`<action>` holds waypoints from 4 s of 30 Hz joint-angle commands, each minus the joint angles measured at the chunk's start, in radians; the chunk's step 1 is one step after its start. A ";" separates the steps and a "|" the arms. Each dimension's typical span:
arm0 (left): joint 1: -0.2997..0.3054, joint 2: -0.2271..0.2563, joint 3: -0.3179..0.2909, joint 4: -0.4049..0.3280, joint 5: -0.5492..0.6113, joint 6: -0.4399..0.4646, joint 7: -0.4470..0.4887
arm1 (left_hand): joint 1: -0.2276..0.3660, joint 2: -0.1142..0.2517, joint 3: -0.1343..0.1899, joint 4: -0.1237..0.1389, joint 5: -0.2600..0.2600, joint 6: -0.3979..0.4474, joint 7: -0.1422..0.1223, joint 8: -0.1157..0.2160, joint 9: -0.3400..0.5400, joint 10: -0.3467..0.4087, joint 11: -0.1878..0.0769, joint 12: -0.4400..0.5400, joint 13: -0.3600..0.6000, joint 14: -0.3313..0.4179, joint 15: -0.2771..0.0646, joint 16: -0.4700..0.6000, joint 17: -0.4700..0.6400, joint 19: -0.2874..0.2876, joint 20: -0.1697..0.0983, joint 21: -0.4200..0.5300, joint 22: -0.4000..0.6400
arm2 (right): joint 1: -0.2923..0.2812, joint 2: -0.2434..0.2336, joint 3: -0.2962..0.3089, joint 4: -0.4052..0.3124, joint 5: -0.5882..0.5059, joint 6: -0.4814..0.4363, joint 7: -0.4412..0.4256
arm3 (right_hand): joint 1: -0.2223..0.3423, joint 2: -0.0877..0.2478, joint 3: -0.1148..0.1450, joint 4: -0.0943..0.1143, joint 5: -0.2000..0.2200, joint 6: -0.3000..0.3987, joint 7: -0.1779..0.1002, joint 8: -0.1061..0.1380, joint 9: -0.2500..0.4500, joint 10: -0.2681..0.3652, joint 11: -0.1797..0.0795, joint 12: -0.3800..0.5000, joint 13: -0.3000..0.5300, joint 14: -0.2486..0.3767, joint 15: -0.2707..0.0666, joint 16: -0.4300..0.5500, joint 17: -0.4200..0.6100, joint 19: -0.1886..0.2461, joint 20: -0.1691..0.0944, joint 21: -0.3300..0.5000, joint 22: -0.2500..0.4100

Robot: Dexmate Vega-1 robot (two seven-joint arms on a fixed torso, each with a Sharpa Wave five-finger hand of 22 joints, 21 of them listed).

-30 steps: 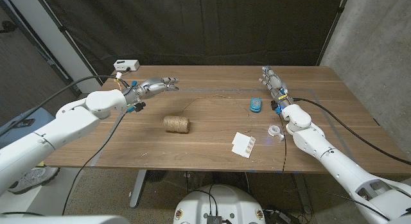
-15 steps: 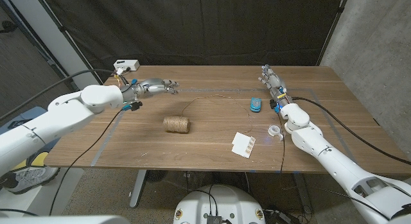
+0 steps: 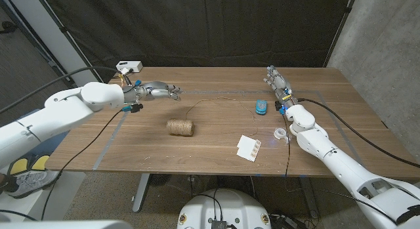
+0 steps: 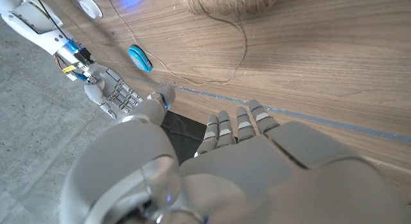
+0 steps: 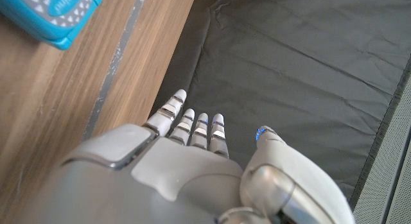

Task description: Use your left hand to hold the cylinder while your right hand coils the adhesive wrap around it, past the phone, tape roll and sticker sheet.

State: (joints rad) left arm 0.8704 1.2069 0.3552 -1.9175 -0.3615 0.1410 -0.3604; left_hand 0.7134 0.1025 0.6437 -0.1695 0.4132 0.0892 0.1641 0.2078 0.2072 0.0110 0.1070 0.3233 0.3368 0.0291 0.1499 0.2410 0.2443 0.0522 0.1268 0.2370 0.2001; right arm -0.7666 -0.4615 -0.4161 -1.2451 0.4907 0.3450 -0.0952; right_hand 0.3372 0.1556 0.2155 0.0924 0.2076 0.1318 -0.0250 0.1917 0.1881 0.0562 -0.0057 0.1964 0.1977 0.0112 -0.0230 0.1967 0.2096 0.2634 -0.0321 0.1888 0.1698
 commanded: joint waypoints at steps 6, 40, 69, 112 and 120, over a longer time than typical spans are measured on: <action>-0.039 0.053 0.021 -0.041 0.067 0.068 -0.068 | 0.039 0.004 -0.001 -0.013 -0.008 0.004 0.000 0.009 0.003 0.016 -0.002 0.021 0.015 0.026 -0.003 0.018 0.011 0.010 0.007 0.008 0.006 | 0.026 0.020 -0.003 0.037 -0.009 0.012 -0.015 | 0.001 -0.007 0.010 0.002 -0.004 -0.009 -0.006 0.000 0.006 -0.006 0.000 -0.003 0.006 -0.011 -0.003 0.001 -0.001 -0.004 -0.001 0.004 0.003; -0.116 0.083 0.072 -0.086 0.194 0.106 -0.221 | 0.206 -0.073 -0.038 -0.013 -0.091 -0.053 0.012 -0.004 0.009 -0.021 0.009 0.080 0.088 0.034 0.001 0.053 0.064 0.024 0.018 0.010 0.012 | 0.011 0.054 0.002 0.041 -0.023 0.040 -0.080 | -0.006 -0.009 0.018 -0.003 -0.008 -0.044 -0.019 -0.007 0.006 -0.039 0.003 -0.008 0.006 -0.037 0.011 -0.002 0.000 -0.019 0.019 0.002 0.004; -0.141 0.052 0.119 -0.128 0.356 0.103 -0.245 | 0.253 -0.076 -0.071 -0.003 -0.138 -0.080 0.034 -0.001 0.019 -0.043 0.022 0.118 0.136 0.022 0.007 0.084 0.115 0.021 0.027 0.008 0.017 | 0.003 0.066 0.012 0.058 -0.032 0.061 -0.118 | -0.012 -0.010 0.024 -0.007 -0.009 -0.060 -0.025 -0.004 0.007 -0.073 0.008 -0.011 0.006 -0.058 0.019 -0.003 0.002 -0.033 0.025 0.001 0.005; 0.078 0.223 0.009 -0.305 0.417 0.188 -0.053 | 0.296 -0.045 -0.108 0.005 -0.180 -0.098 0.037 0.016 0.047 -0.077 0.035 0.195 0.234 0.002 0.019 0.141 0.203 0.011 0.037 0.011 0.033 | -0.026 0.066 0.023 0.045 -0.042 0.048 -0.175 | -0.020 -0.014 0.031 -0.014 -0.011 -0.106 -0.032 -0.008 0.007 -0.123 0.002 -0.012 0.005 -0.096 0.026 -0.005 0.003 -0.059 0.031 -0.001 0.005; 0.084 0.207 0.025 -0.324 0.471 0.221 -0.051 | 0.308 -0.043 -0.116 0.003 -0.184 -0.086 0.033 0.026 0.056 -0.074 0.031 0.216 0.256 0.008 0.016 0.158 0.221 0.018 0.038 0.015 0.036 | -0.021 0.072 0.025 0.065 -0.040 0.058 -0.176 | -0.020 -0.013 0.033 -0.015 -0.011 -0.113 -0.036 -0.009 0.007 -0.129 0.003 -0.012 0.005 -0.100 0.025 -0.005 0.003 -0.060 0.031 0.000 0.005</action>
State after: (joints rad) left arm 0.9314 1.4194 0.3686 -2.2169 0.0389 0.3335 -0.4415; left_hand 1.0083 0.0581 0.5331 -0.1667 0.2359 -0.0074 0.1962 0.2225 0.2584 -0.0656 0.1402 0.5257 0.5843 0.0304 0.1621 0.3911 0.4579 0.0646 0.1607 0.2442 0.2304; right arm -0.7950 -0.3985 -0.3947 -1.2080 0.4491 0.3863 -0.2679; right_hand 0.3239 0.1424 0.2431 0.0758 0.2000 0.0261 -0.0589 0.1849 0.1930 -0.0594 -0.0027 0.1846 0.1990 -0.0766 0.0004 0.1919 0.2097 0.2024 -0.0001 0.1887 0.1698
